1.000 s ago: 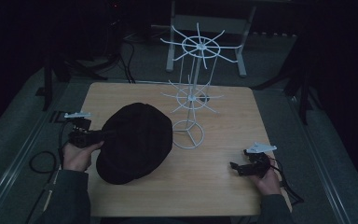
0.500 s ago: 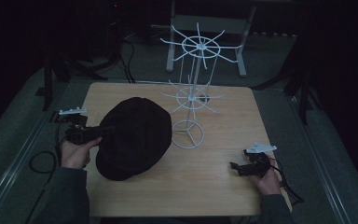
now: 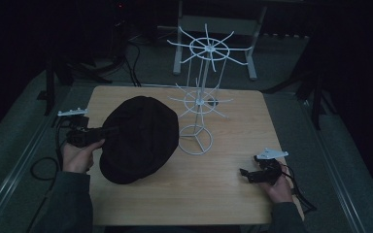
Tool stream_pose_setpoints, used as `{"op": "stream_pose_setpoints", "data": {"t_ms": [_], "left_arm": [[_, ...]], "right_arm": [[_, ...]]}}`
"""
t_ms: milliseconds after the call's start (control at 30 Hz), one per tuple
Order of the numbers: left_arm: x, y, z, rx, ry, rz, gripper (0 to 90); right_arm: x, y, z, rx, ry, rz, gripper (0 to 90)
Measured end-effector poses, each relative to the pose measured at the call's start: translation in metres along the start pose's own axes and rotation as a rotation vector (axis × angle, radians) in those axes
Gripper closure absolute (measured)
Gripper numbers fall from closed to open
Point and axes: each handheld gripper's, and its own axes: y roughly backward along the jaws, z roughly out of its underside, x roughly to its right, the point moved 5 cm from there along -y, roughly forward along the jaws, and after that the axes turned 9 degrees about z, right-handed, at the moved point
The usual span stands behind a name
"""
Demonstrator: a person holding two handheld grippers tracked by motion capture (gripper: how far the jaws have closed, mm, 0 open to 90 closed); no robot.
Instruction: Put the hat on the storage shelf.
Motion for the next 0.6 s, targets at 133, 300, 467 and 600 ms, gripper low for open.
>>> {"op": "stream_pose_setpoints", "data": {"t_ms": [133,300,467,600], "left_arm": [[0.0,0.002,-0.001,0.009,0.002,0.008,78.5],[0.001,0.004,-0.002,0.015,0.001,0.008,78.4],[0.001,0.008,-0.003,0.026,0.0,0.016,78.4],[0.002,0.012,-0.006,0.042,-0.004,0.022,78.4]], "right_arm": [[0.0,0.0,0.0,0.0,0.0,0.0,12.1],[0.0,0.0,0.0,0.0,0.0,0.0,12.1],[0.0,0.0,0.0,0.0,0.0,0.0,12.1],[0.0,0.0,0.0,0.0,0.0,0.0,12.1]]}}
